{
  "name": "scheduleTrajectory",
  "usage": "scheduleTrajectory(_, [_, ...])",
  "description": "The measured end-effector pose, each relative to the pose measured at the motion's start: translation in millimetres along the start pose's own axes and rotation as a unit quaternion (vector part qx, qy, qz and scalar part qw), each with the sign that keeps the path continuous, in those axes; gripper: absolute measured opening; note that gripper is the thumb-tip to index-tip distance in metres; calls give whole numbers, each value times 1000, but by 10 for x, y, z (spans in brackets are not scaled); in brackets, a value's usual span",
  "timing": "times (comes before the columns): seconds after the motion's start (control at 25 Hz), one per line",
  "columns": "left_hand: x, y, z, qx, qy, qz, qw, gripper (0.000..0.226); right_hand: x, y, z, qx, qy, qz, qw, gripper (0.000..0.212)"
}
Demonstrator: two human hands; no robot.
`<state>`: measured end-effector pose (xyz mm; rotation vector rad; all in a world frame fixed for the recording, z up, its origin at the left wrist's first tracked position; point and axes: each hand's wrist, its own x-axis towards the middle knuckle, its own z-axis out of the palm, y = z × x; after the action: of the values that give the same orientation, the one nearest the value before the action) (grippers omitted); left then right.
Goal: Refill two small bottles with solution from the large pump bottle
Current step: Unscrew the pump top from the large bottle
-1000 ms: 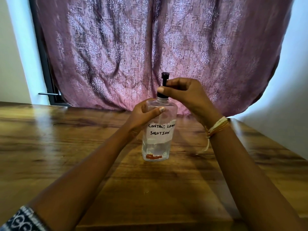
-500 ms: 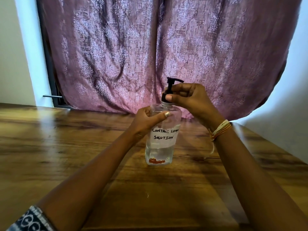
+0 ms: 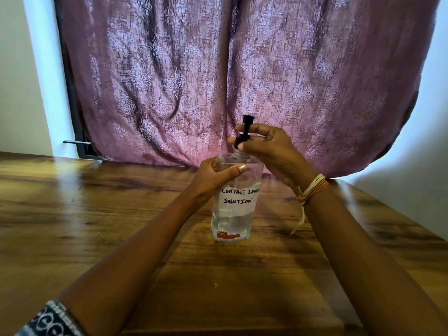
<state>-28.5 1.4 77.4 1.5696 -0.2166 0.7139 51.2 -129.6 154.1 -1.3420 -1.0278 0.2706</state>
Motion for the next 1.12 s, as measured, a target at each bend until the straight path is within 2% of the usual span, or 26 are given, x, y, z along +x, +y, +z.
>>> scheduleTrajectory(0.08, [7, -19, -7, -5, -1, -2, 1000, 24, 2, -9, 21, 27, -28, 4, 999, 34])
scheduleTrajectory(0.12, [10, -19, -9, -6, -1, -6, 1000, 26, 6, -22, 41, -1, -17, 1, 1000, 36])
scheduleTrajectory(0.2, [14, -24, -18, -3, 1, -11, 1000, 26, 24, -22, 66, -102, 45, -9, 994, 50])
scheduleTrajectory(0.28, [16, -20, -14, -4, -1, -10, 1000, 30, 37, -3, 41, -126, 95, -9, 987, 58])
scheduleTrajectory(0.36, [12, -20, -10, -3, 1, -8, 1000, 29, 15, 10, 28, -44, 69, -1, 997, 52])
scheduleTrajectory(0.44, [9, -22, -10, -5, 3, -9, 1000, 26, -14, -1, 45, 31, 8, 6, 999, 47])
scheduleTrajectory(0.52, [14, -30, -14, -5, 8, -8, 1000, 35, -5, -25, 67, 4, -14, 1, 1000, 47])
scheduleTrajectory(0.6, [18, -31, -14, -6, 8, -11, 1000, 44, 18, -33, 88, -85, 36, -3, 996, 55])
scheduleTrajectory(0.72, [20, -32, -9, -6, 1, -15, 1000, 36, 28, -6, 83, -101, 104, -9, 989, 58])
scheduleTrajectory(0.84, [8, -23, 6, -7, 4, -12, 1000, 40, 4, -24, 88, -9, 49, -9, 999, 41])
scheduleTrajectory(0.88, [9, -22, 6, -4, 6, -14, 1000, 42, -3, -42, 97, 7, 19, -9, 1000, 41])
scheduleTrajectory(0.96, [11, -14, 5, -6, 3, -17, 1000, 33, -7, -72, 126, -36, -5, -4, 999, 51])
scheduleTrajectory(1.04, [7, -6, 7, -6, 4, -14, 1000, 23, 9, -69, 135, -121, 45, 2, 992, 60])
scheduleTrajectory(1.12, [5, -7, 2, 0, 6, -13, 1000, 18, 6, -73, 133, -121, 94, -1, 988, 59])
